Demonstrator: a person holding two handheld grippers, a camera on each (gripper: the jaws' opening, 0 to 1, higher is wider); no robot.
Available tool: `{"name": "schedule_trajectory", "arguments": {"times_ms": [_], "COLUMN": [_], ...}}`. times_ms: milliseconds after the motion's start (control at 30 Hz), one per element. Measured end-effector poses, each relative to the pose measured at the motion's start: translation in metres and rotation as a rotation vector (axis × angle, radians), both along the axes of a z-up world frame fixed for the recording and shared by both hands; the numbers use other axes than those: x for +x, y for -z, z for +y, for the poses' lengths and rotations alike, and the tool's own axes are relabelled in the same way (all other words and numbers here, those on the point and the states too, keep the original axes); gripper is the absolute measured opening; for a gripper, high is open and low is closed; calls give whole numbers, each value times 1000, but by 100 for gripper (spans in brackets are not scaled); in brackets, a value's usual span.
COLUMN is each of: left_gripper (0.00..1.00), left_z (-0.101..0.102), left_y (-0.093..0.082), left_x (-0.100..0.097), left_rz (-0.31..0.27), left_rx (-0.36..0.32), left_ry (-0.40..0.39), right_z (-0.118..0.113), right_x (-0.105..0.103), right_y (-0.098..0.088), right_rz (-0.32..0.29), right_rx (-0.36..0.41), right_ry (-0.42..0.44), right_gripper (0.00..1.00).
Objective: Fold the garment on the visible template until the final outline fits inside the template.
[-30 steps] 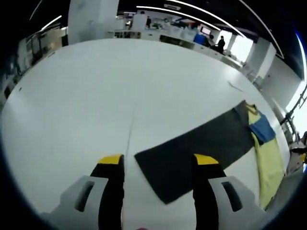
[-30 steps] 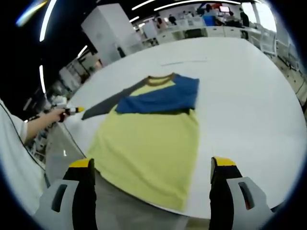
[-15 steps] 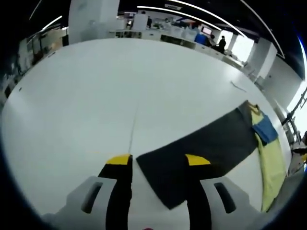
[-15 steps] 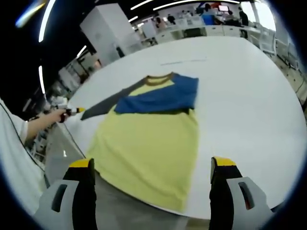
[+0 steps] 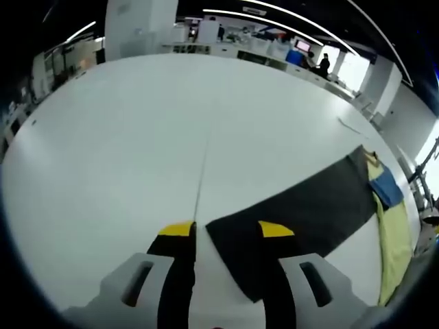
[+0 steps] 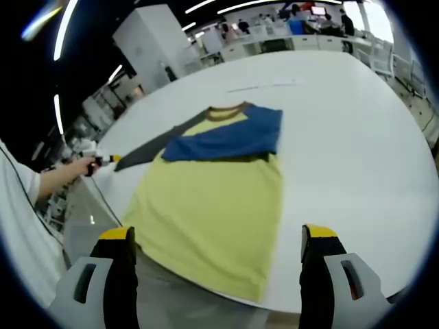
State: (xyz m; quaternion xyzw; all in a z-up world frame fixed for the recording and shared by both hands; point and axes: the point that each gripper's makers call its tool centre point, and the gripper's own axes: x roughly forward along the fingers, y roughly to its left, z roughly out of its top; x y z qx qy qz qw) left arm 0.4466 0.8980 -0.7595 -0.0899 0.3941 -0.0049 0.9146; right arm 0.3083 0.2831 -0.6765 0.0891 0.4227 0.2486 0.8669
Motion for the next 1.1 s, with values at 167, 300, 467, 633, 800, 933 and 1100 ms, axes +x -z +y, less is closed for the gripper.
{"name": "schedule_trajectory", "arguments": {"times_ms": [167, 300, 467, 633, 800, 933, 1100], "left_gripper": [25, 24, 17, 16, 12, 3, 1], "left_z": [-1, 1, 5, 7, 10, 12, 9], "left_y": [-1, -2, -1, 0, 1, -1, -2], "left_x": [0, -1, -1, 0, 1, 2, 1], "left_rz": [-11, -12, -18, -19, -22, -46, -50], "left_rx": [5, 5, 6, 4, 3, -3, -4], "left_ry": [10, 6, -1, -10, -18, -28, -26], "right_z": [1, 2, 2, 1, 0, -2, -2], "right_x": [0, 0, 0, 0, -1, -2, -4], "right_y": [1, 1, 1, 0, 0, -1, -1], "right_rz": [3, 3, 3, 1, -1, -2, -5], "right_rx": [-1, 0, -1, -2, -3, -4, -4], "right_ry": [0, 0, 2, 3, 7, 13, 18], "right_gripper": [100, 100, 100, 100, 100, 100, 100]}}
